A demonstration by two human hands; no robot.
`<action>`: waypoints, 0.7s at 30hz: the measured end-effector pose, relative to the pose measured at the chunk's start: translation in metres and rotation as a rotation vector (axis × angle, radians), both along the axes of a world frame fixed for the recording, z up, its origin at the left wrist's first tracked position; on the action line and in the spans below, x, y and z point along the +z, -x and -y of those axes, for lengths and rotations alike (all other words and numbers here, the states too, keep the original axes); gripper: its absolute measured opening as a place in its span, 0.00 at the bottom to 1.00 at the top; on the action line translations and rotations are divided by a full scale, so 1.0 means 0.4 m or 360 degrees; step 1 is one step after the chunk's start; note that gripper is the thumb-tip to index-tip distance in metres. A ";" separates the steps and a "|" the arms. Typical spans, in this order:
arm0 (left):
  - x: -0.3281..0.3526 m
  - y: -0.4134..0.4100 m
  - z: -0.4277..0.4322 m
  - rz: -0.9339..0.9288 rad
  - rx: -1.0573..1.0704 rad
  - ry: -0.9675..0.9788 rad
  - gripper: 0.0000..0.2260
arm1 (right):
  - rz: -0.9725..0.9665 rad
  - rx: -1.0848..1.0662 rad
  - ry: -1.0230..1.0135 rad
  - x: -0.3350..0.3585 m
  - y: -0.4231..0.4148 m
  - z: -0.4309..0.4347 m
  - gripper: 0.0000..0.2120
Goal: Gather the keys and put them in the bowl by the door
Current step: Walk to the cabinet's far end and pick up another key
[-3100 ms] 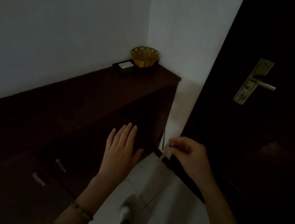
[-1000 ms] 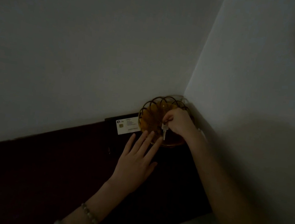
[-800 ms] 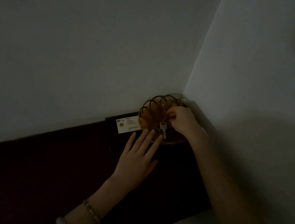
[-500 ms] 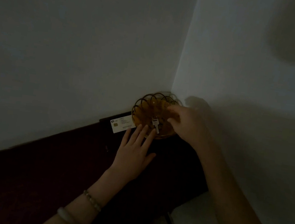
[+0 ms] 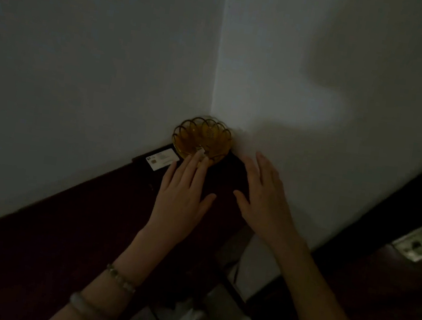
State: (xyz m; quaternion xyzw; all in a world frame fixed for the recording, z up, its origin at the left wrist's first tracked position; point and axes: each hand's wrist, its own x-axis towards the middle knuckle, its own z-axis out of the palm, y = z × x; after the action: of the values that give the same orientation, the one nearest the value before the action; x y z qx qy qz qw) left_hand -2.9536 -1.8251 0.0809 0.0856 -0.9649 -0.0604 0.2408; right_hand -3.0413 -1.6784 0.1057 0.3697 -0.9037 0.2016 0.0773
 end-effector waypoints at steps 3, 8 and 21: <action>0.007 -0.080 -0.028 -0.0031 -0.0005 0.0009 0.30 | -0.0023 -0.0073 0.0011 0.001 -0.097 -0.046 0.32; 0.019 -0.198 -0.080 -0.0031 -0.0031 -0.0007 0.30 | -0.0004 -0.0209 0.0023 0.014 -0.238 -0.118 0.33; 0.041 -0.348 -0.177 -0.0065 -0.0109 -0.0004 0.31 | 0.0002 -0.0214 0.0003 0.070 -0.412 -0.230 0.32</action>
State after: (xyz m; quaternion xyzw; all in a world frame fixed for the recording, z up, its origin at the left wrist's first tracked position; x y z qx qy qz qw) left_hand -2.8144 -1.7544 0.0973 0.0516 -0.9621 -0.0714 0.2582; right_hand -2.8765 -1.5863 0.1338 0.3079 -0.9264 0.1971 0.0903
